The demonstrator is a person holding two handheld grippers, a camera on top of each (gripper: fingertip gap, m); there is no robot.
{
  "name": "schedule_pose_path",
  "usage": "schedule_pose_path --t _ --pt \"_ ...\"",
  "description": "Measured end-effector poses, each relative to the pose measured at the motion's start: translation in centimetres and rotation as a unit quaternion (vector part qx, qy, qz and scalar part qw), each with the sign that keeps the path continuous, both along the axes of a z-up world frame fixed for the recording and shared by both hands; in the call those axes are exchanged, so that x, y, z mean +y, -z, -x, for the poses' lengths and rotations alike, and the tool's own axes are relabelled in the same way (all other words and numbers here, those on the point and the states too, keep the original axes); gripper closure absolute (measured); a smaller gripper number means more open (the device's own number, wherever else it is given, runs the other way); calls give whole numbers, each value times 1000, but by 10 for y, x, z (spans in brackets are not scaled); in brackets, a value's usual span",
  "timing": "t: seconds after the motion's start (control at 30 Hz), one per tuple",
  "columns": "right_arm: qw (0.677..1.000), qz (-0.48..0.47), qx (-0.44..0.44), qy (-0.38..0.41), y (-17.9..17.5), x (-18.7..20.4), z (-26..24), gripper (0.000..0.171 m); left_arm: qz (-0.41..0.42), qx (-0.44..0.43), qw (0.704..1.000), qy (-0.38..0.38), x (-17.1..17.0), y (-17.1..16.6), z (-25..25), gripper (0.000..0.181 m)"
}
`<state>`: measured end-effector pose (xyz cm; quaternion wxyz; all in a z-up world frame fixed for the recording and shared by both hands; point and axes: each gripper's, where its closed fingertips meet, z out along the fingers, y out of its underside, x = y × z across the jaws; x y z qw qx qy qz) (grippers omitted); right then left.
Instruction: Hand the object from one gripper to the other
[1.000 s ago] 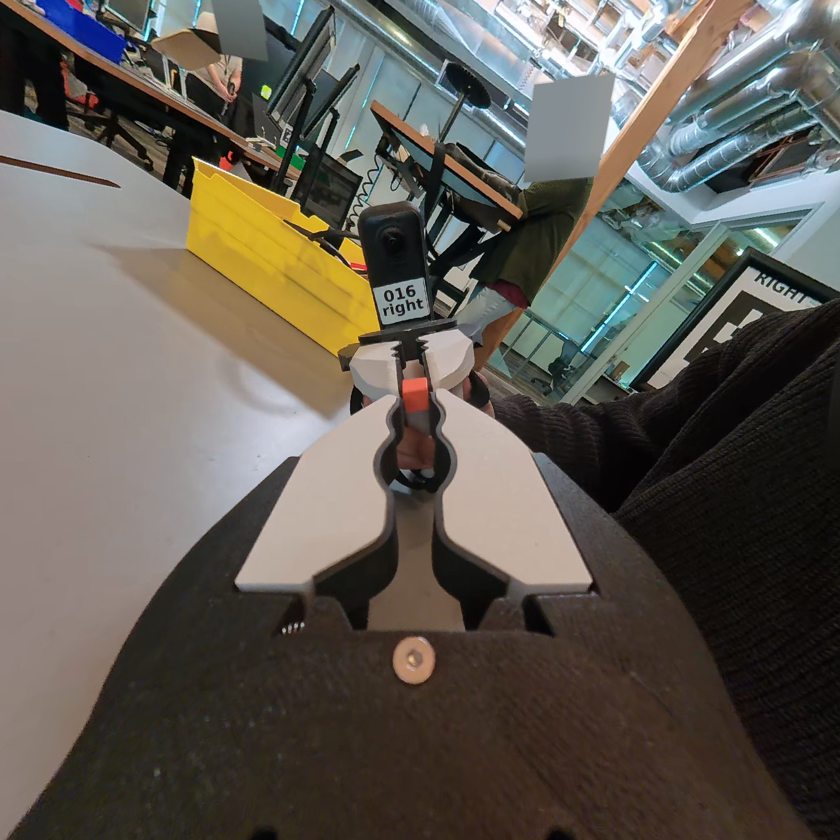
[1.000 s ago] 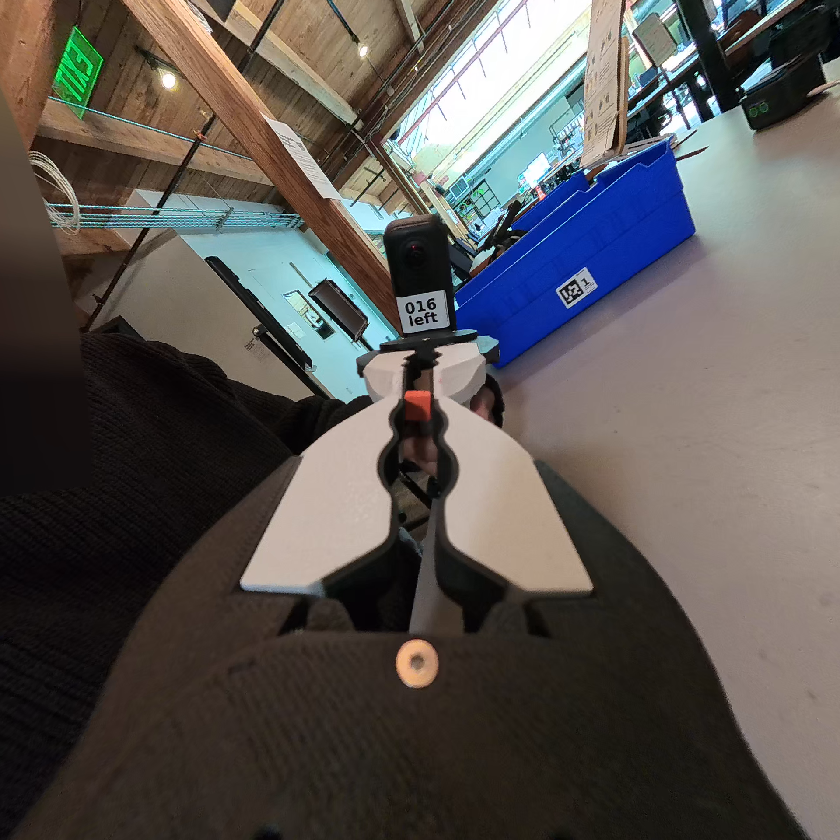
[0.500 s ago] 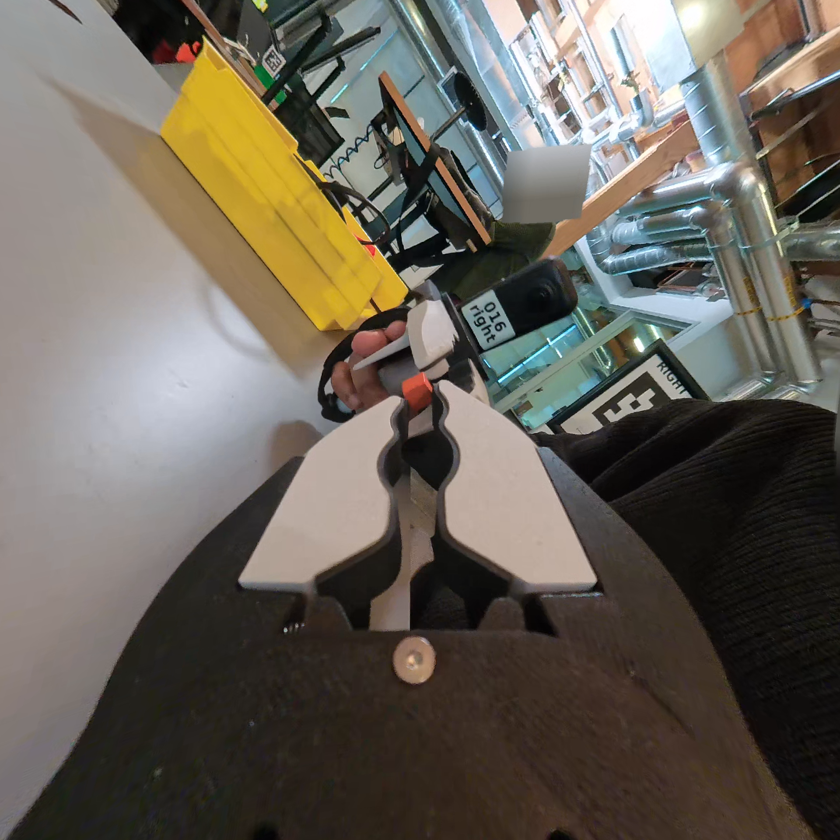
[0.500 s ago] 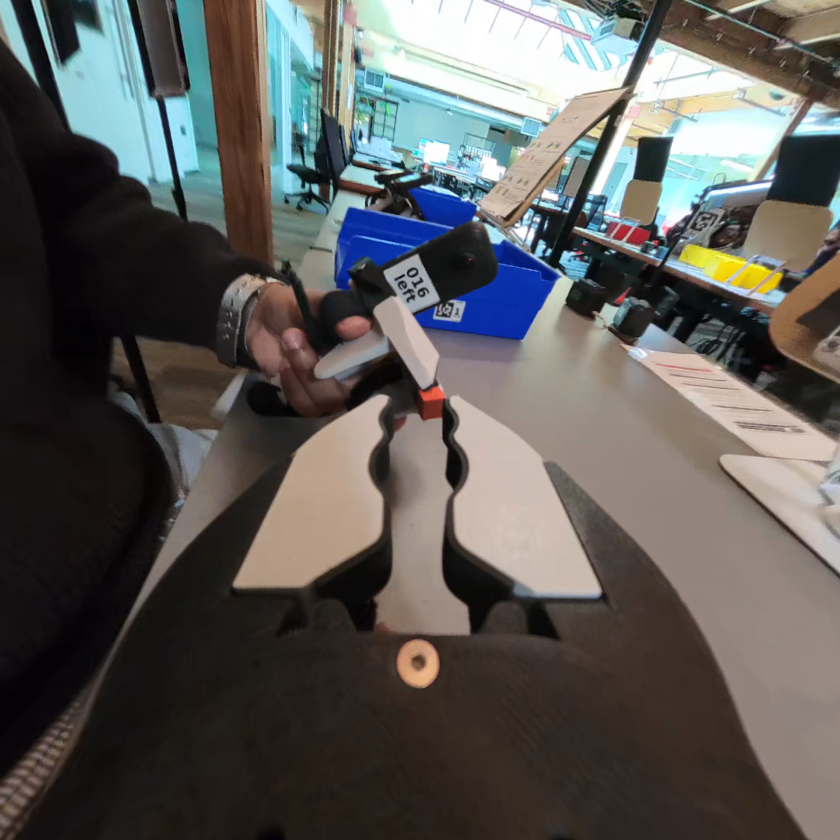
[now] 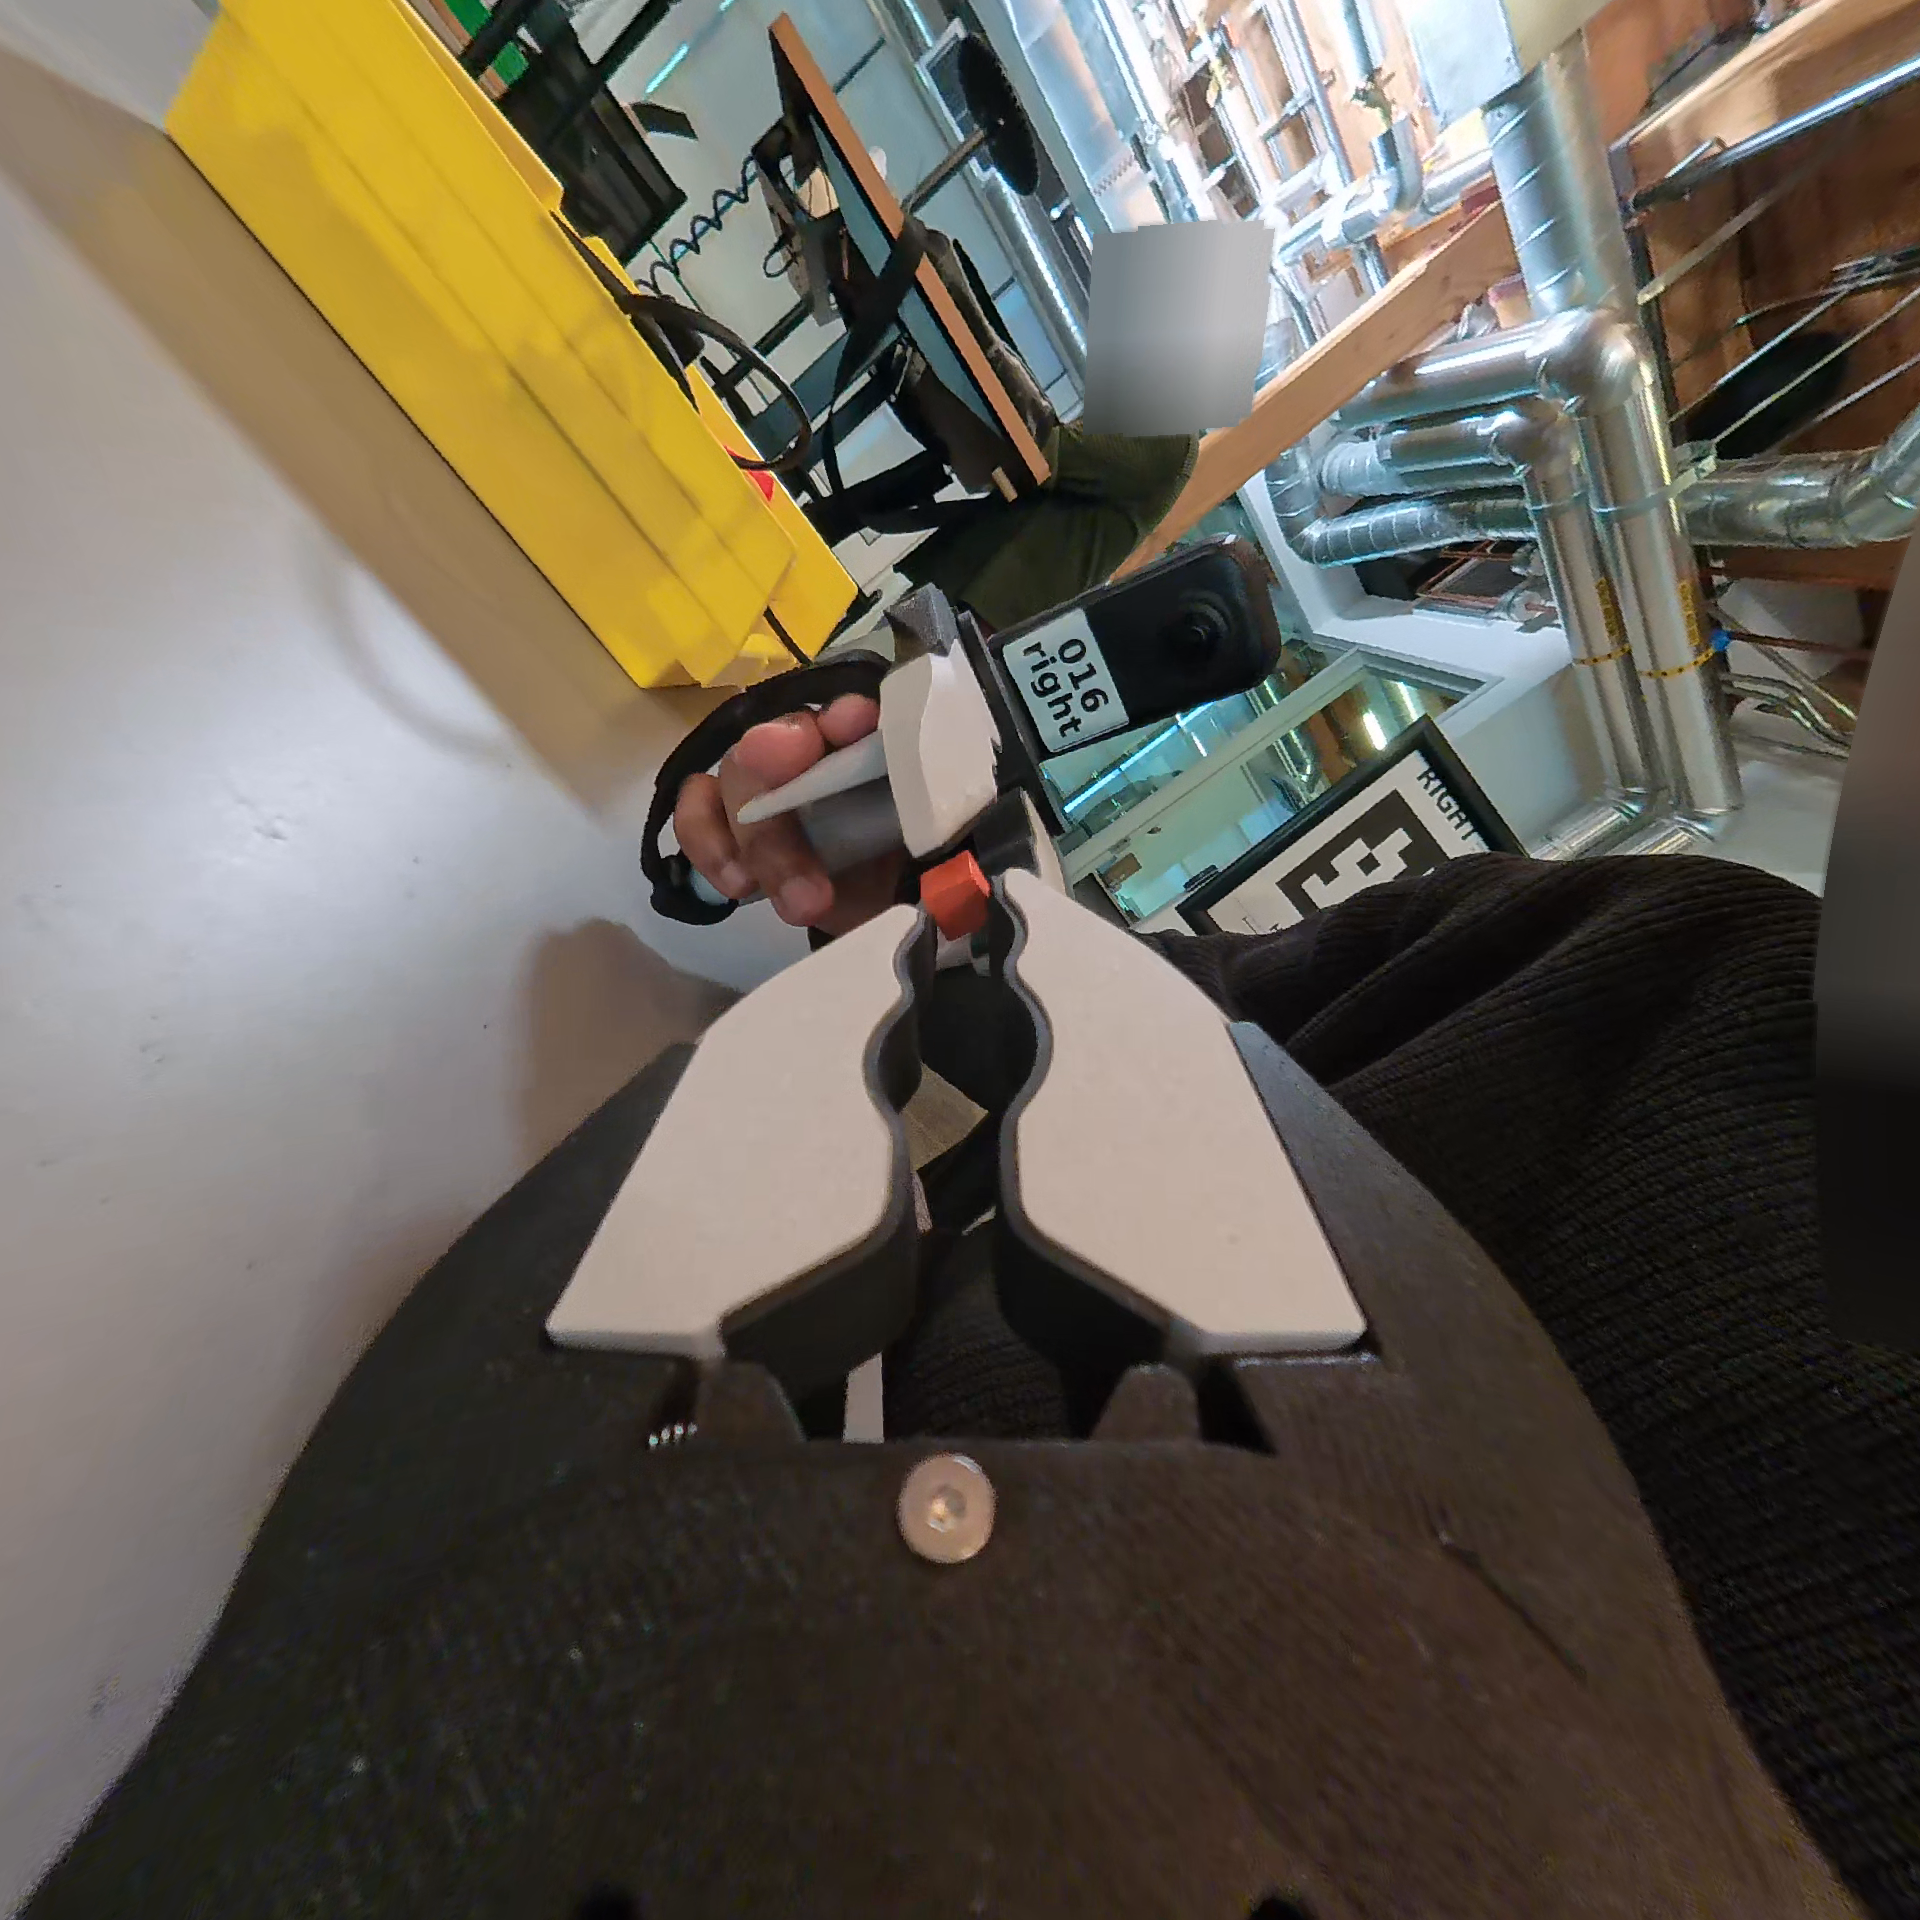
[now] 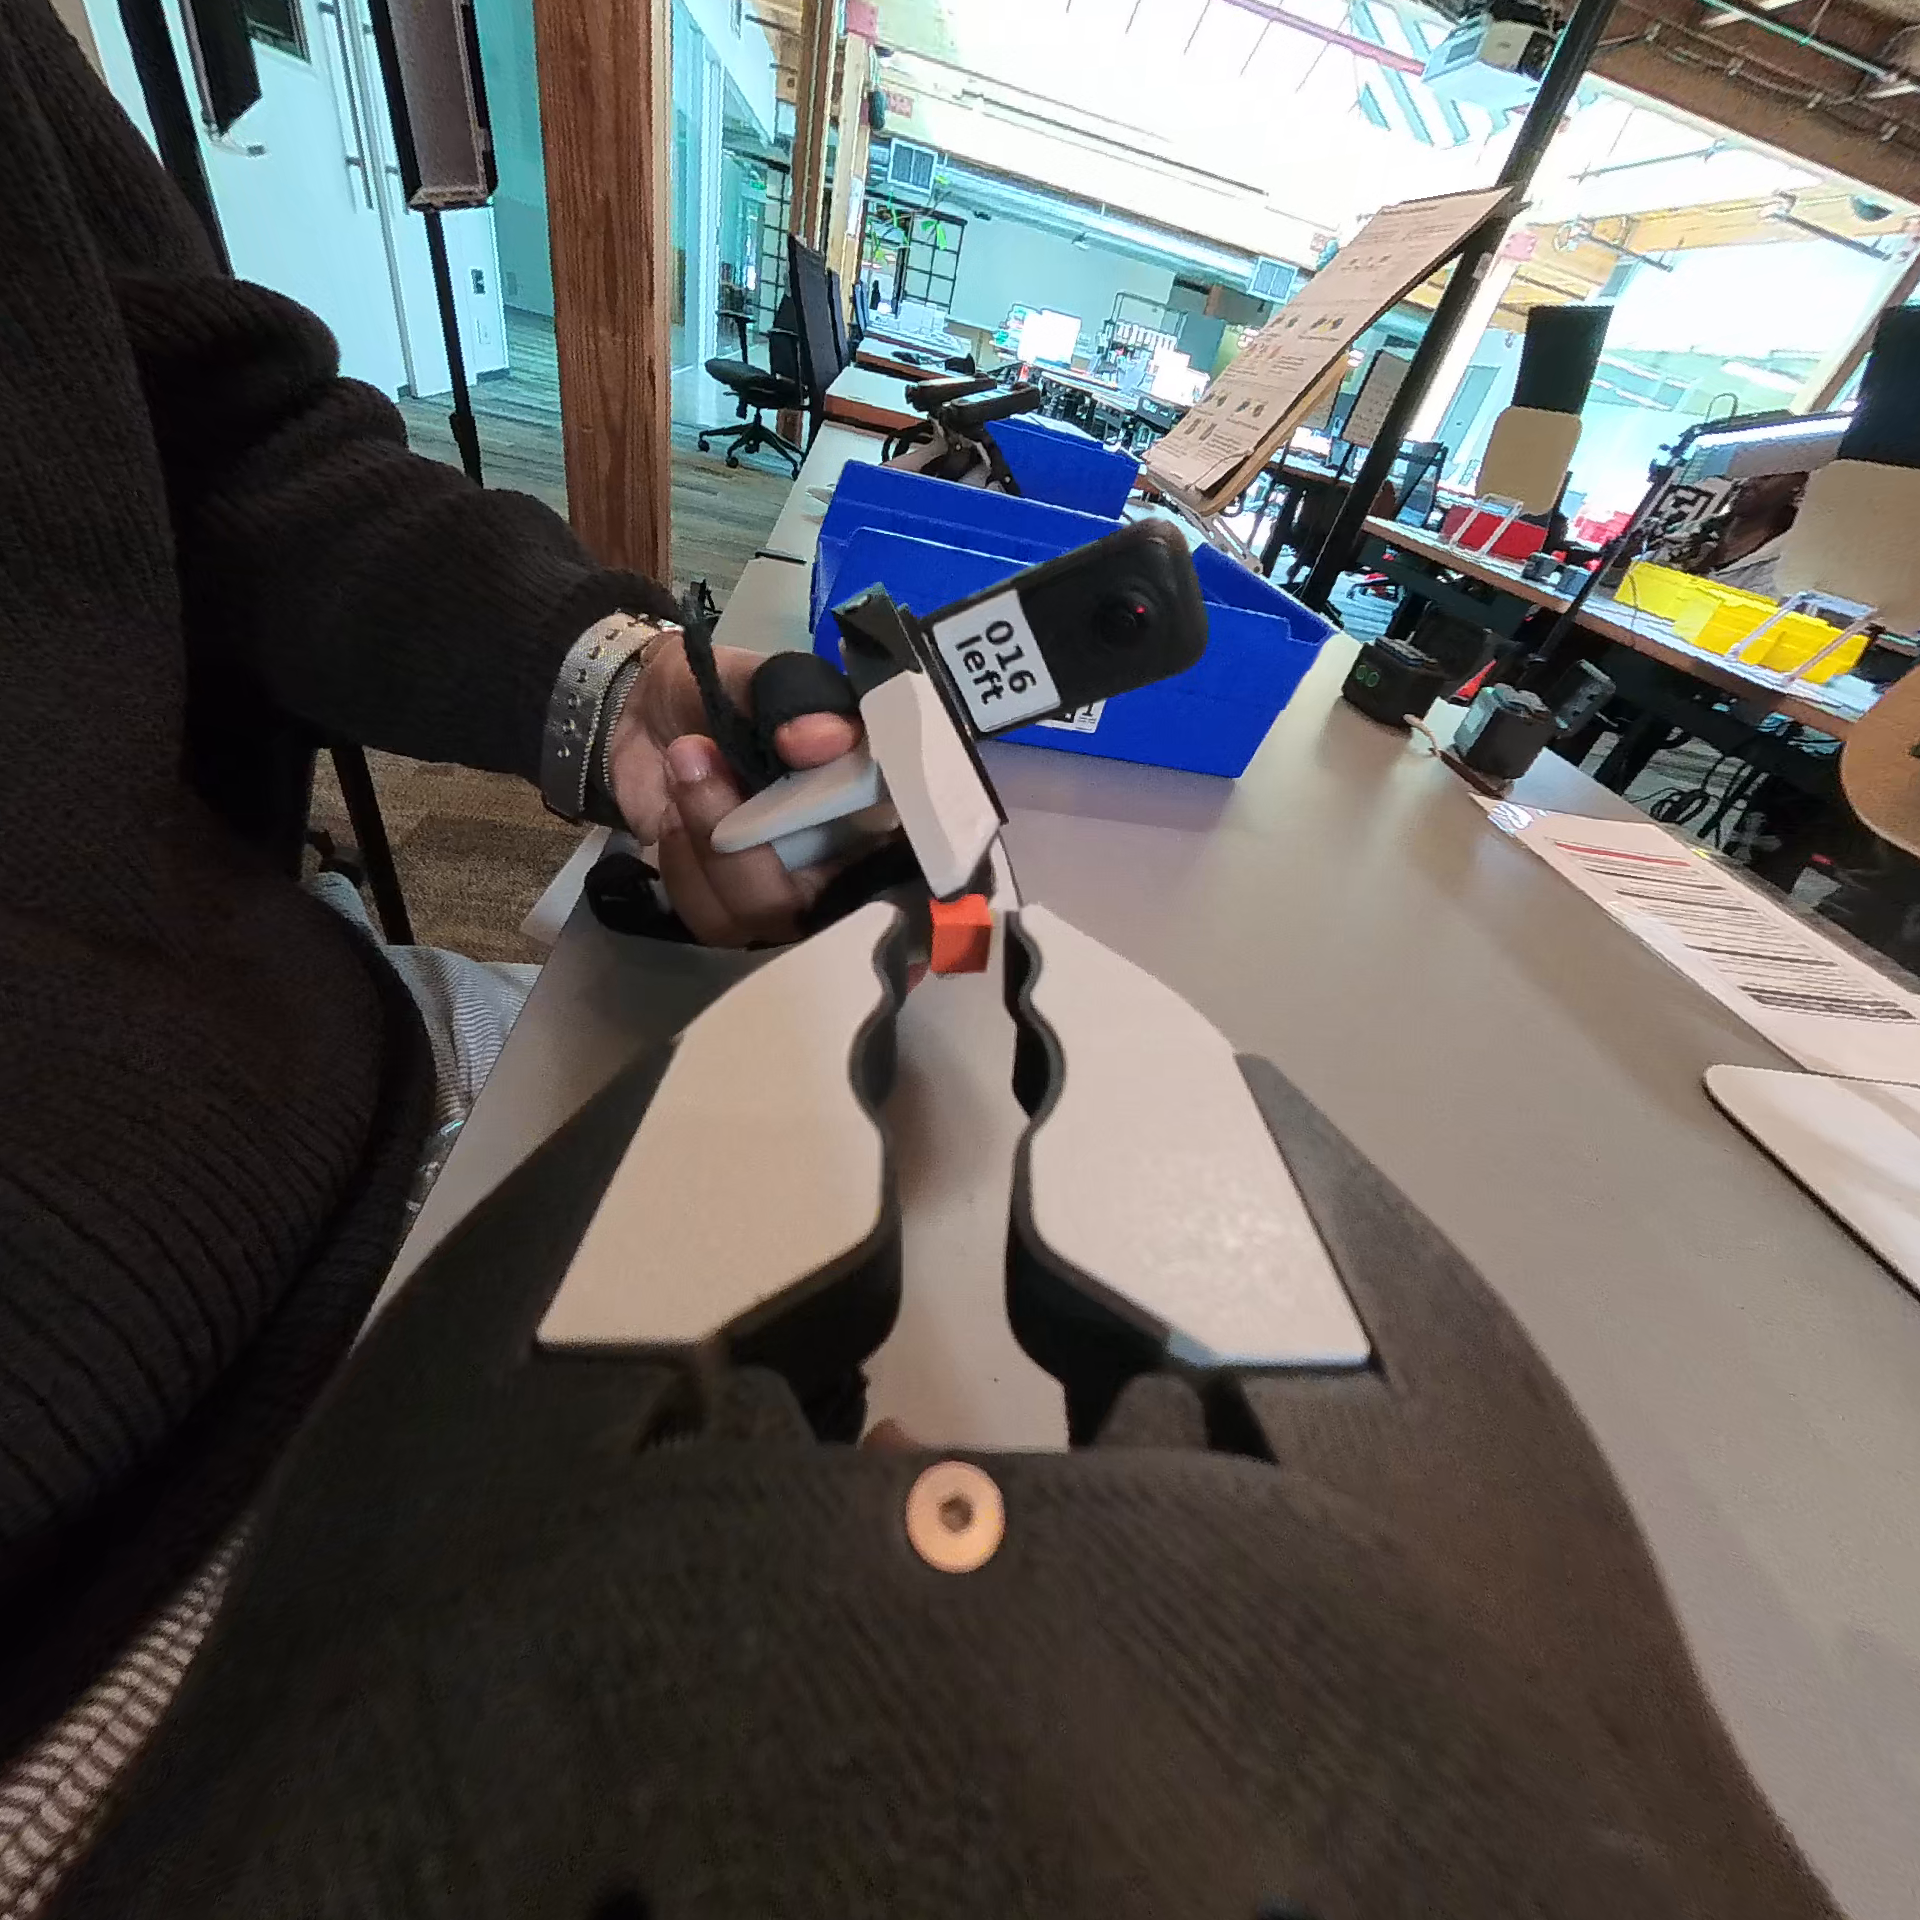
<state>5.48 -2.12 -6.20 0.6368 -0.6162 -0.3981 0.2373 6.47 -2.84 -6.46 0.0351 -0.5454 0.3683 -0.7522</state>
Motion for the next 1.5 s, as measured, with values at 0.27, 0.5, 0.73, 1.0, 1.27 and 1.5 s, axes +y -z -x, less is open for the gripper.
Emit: schedule_pose_path --t 0.27,0.5,0.73,1.0,1.27,1.5 --pt "1000 -1 1 -5 -2 -2 1 161 12 -4 1000 10 -2 -2 1 170" --pt "1000 17 22 3 -4 0 -3 161 -17 -14 1000 -21 2 -1 -2 159" --pt "988 106 110 -5 -8 3 -10 161 -103 -39 991 -70 11 -4 -2 147" --pt "918 287 269 -47 -9 6 -19 161 -365 -31 921 -134 18 10 -3 159" --pt "841 413 335 -100 2 3 -11 161 -529 -59 832 -160 9 13 -5 157" --pt "791 479 354 -139 8 -3 -2 160 -547 -96 818 -153 -2 8 -3 163"
